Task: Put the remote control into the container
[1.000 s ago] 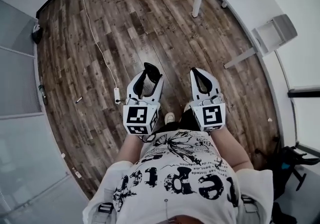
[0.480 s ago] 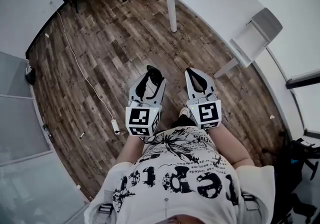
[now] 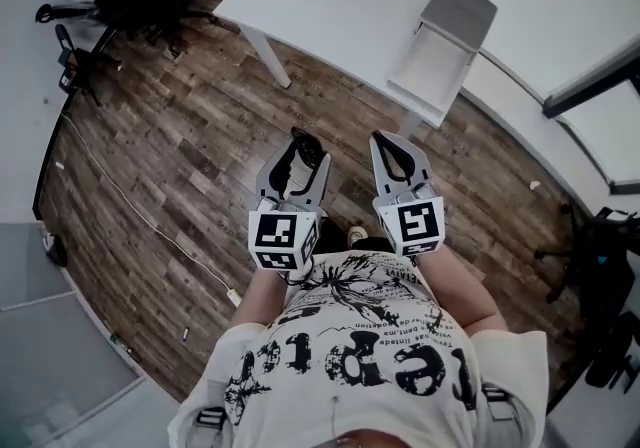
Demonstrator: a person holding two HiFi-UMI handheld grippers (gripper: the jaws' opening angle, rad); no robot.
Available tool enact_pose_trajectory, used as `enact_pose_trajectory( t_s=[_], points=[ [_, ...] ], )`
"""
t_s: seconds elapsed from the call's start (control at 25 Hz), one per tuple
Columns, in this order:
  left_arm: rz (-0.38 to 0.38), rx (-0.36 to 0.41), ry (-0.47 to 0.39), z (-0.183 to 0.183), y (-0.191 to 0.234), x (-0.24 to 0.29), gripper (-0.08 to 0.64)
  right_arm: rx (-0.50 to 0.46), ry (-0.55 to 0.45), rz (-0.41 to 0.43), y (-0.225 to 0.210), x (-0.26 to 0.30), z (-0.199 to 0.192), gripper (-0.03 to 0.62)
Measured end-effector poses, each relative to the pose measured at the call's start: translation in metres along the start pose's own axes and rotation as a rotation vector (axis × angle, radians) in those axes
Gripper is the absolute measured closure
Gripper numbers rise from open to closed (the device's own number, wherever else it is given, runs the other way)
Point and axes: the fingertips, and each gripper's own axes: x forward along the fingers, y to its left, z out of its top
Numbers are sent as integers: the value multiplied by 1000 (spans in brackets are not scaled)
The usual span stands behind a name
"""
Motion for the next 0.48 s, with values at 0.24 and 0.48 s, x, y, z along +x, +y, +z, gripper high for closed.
enact_pose_trajectory(
  t_s=[0.24, 0.48],
  points=[
    [-175, 43, 17, 16, -21, 69, 327, 14, 45, -173, -59, 4, -15, 591],
    [-342, 93, 23, 44, -32, 145, 327, 40, 68, -362, -124, 26, -16, 591]
  ],
)
